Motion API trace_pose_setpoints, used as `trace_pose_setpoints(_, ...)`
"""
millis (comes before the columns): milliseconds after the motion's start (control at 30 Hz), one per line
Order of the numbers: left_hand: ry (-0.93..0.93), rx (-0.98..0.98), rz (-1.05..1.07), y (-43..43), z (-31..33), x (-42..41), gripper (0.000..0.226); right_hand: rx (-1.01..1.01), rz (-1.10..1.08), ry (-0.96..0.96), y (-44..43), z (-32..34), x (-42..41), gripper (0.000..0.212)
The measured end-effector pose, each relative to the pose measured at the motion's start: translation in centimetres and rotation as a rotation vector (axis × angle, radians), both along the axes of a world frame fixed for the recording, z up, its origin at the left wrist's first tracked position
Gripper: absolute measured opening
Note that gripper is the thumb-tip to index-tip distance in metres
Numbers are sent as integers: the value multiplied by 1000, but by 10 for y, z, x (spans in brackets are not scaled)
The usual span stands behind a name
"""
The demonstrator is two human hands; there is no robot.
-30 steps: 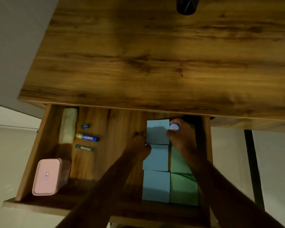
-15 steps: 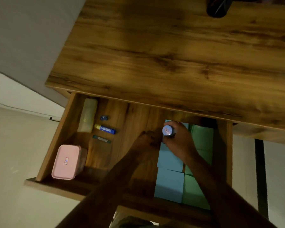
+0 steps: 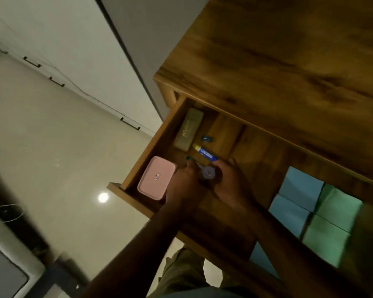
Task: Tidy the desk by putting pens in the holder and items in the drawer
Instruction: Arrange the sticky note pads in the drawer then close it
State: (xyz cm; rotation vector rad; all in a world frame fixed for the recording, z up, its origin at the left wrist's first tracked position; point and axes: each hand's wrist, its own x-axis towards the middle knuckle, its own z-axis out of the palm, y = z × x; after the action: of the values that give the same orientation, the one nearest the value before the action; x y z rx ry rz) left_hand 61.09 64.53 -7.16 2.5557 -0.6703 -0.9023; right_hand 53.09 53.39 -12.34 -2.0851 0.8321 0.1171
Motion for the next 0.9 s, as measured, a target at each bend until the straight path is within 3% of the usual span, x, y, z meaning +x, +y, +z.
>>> trace_pose_setpoints(200, -47, -6, 37, 25, 11, 3, 35, 78, 81, -6, 26, -14, 12, 26)
trace_pose_setpoints(333, -25, -65, 53, 31, 12, 4, 31, -80, 238, 48, 35, -13, 13, 41)
trace_pose_setpoints(467, -2, -80, 26, 37, 9, 8, 29, -141, 265, 127, 44, -16, 14, 38)
trace_pose_setpoints(667, -6, -76, -50, 40, 11, 7, 33, -231, 296, 155, 45, -15, 3, 67)
trace_pose_setpoints(800, 1, -112, -164, 36, 12, -4, 30, -147, 87, 77, 44, -3, -16, 34)
trace_pose_setpoints(900, -15, -136, -276, 25, 11, -10, 29, -238, 86, 53, 38, 1, -30, 30)
